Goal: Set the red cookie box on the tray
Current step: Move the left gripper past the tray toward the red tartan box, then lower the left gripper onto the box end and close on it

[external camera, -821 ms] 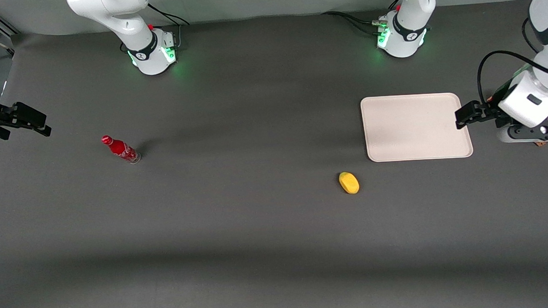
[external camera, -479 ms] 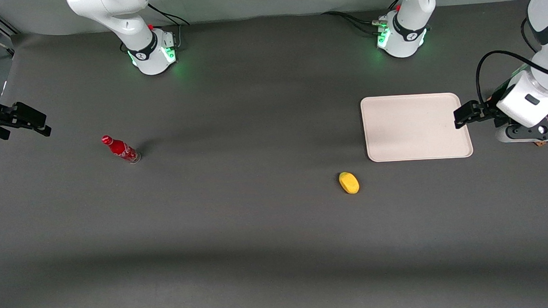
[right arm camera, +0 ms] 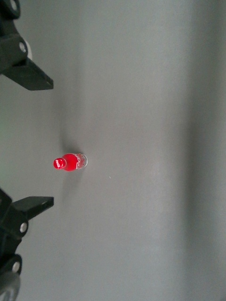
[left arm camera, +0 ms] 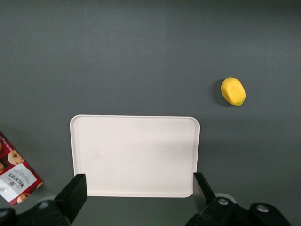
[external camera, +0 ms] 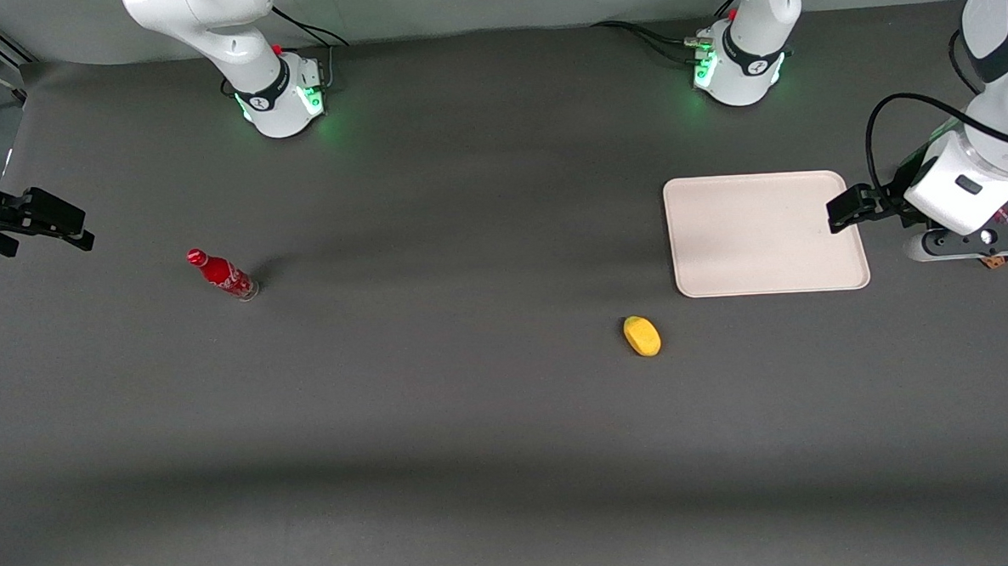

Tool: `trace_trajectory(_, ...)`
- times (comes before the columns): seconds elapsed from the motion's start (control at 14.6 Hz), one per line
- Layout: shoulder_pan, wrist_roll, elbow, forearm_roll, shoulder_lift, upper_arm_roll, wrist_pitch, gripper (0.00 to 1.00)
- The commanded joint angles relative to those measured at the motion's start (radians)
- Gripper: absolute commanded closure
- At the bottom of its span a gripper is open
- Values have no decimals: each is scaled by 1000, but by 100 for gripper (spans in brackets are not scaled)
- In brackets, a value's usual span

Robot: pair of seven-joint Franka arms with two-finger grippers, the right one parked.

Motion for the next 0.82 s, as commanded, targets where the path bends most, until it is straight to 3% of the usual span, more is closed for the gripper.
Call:
trace_trajectory(0.0, -17, -41, 28, 38, 14, 17, -49, 0)
trace_trajectory(0.34, 36, -55, 21, 67, 22, 82, -84, 0)
trace_trajectory(0.75, 284, -31, 22, 66, 20, 95, -132, 0)
